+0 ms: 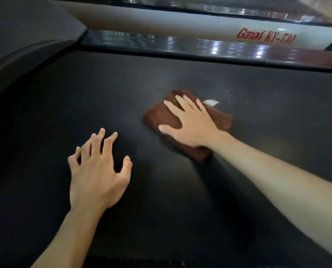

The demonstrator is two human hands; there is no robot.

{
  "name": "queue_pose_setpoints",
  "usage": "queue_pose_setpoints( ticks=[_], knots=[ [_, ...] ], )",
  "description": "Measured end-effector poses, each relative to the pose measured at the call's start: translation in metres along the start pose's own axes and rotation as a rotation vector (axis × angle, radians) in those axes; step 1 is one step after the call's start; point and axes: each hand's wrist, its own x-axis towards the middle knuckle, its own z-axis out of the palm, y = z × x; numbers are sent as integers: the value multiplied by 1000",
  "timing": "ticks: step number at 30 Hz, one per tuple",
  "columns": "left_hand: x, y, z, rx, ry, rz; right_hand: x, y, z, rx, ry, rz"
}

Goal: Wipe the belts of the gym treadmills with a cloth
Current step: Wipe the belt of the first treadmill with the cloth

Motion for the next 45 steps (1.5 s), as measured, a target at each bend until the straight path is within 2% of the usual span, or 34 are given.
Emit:
queue_pose_setpoints(
  ticks=[1, 3, 6, 8, 11, 14, 15, 16, 18, 20, 22, 24, 26, 28, 30, 32, 36, 39, 42, 45],
  knots=[
    [-1, 0, 0, -8, 5, -2, -19, 7, 1, -1, 4, -2],
    [-1, -1, 0, -18, 13, -1, -33, 28, -1, -16, 9, 115],
    [-1, 0, 1, -10, 14, 3, 3, 55, -10, -15, 5, 375],
    [-1, -1, 1, -7, 15, -1, 31, 54, -13, -22, 10, 421],
    [1, -2, 0, 6, 0, -12, 34, 27, -7, -16, 4, 262],
    [1, 0, 0, 10, 0, -18, -28, -6, 4, 16, 27, 34],
    [0, 1, 0, 6, -1, -20, -54, -10, 8, 20, 44, 20],
    [0, 1, -1, 4, -3, -23, -74, -9, 11, 15, 57, 65],
    [1, 1, -2, 13, -10, -24, -82, 10, 9, -3, 57, 280],
    [0, 2, -2, 23, -13, -20, -56, 34, -1, 3, 39, 521],
    [-1, 2, -1, 16, -5, -21, -15, 49, -12, 17, 33, 643],
    [-1, 2, 0, 13, 9, -25, 21, 47, -14, 21, 17, 597],
    [0, 2, 0, 14, 8, -22, 31, 28, -11, 4, 1, 428],
    [1, 2, 0, 14, 6, -23, 13, 5, -4, 4, 6, 251],
    [0, 2, 0, 7, 8, -21, -26, -8, 3, 20, 35, 152],
    [-2, 3, -1, -9, 14, -21, -58, -2, 9, 27, 67, 217],
    [-2, 2, -1, 1, 8, -15, -26, 42, -4, 27, 58, 597],
    [-2, 1, 1, 5, 16, -10, 28, 52, -15, 44, 32, 636],
    [0, 1, 0, 6, 5, -7, 39, 21, -8, 8, 3, 391],
    [0, 0, 0, 6, 8, -11, -9, -13, 6, 3, 36, 89]
  ],
)
